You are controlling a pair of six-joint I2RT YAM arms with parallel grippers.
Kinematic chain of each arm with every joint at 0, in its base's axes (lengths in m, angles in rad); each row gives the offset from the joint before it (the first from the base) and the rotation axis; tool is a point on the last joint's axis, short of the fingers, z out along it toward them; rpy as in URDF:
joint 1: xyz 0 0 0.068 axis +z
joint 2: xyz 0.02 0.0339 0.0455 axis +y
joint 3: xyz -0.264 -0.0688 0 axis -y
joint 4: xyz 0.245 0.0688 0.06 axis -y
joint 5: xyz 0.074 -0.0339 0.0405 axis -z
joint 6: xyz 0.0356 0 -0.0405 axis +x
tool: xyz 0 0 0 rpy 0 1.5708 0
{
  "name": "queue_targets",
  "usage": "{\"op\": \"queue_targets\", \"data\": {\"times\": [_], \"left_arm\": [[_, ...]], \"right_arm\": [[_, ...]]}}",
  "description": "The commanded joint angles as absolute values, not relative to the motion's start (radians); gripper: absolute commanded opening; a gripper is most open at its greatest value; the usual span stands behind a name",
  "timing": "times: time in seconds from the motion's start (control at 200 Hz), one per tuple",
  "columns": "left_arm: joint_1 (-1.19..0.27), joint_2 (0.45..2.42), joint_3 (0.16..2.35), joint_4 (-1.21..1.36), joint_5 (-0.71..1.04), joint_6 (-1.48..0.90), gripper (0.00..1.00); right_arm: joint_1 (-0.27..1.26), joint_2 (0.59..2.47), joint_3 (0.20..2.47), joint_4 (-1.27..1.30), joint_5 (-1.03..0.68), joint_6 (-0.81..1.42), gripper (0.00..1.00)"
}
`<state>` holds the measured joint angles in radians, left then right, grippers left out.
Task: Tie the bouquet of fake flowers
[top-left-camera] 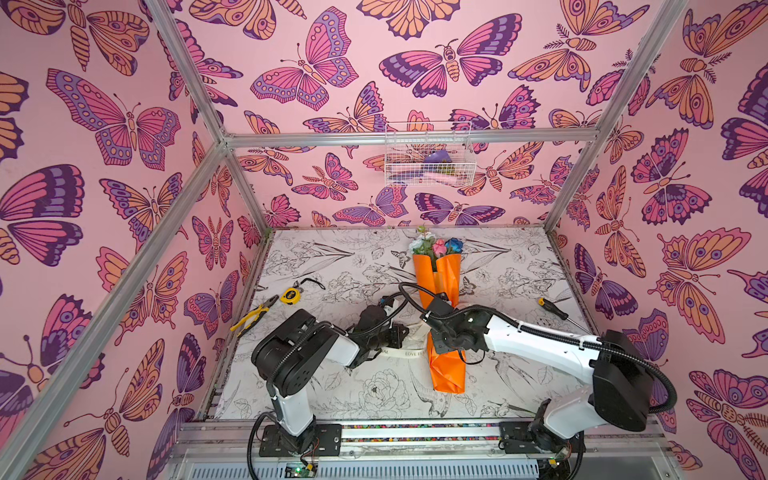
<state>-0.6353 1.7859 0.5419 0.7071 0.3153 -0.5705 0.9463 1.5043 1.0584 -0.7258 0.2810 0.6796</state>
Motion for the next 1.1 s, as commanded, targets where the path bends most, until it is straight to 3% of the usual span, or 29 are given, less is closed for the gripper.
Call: {"op": "queue_targets", "data": {"times": [0.0,0.37,0.631,0.706,0.816,1.096], "left_arm": [[-0.638,1.802,0.545,0.711,0.325,-0.580,0.00],[-0.638,1.799,0.545,0.704,0.316,-0.583,0.00],[-0.638,1.791,0.551,0.685,0.313,-0.578,0.00],[-0.638,1.789,0.551,0.681,0.311,-0.578,0.00],[-0.640,1.784,0.552,0.678,0.311,-0.575,0.00],[-0.638,1.771,0.545,0.675,0.311,-0.570,0.00]], "right_arm": [[0.963,1.448,1.047,-0.759,0.212,0.680,0.00],[1.003,1.361,0.933,-0.705,-0.093,0.669,0.00],[1.012,1.350,0.866,-0.706,-0.210,0.658,0.00],[1.012,1.348,0.861,-0.713,-0.209,0.656,0.11],[1.003,1.328,0.900,-0.741,-0.171,0.639,0.40],[0.806,1.179,1.042,-0.747,-0.010,0.592,0.52]]}}
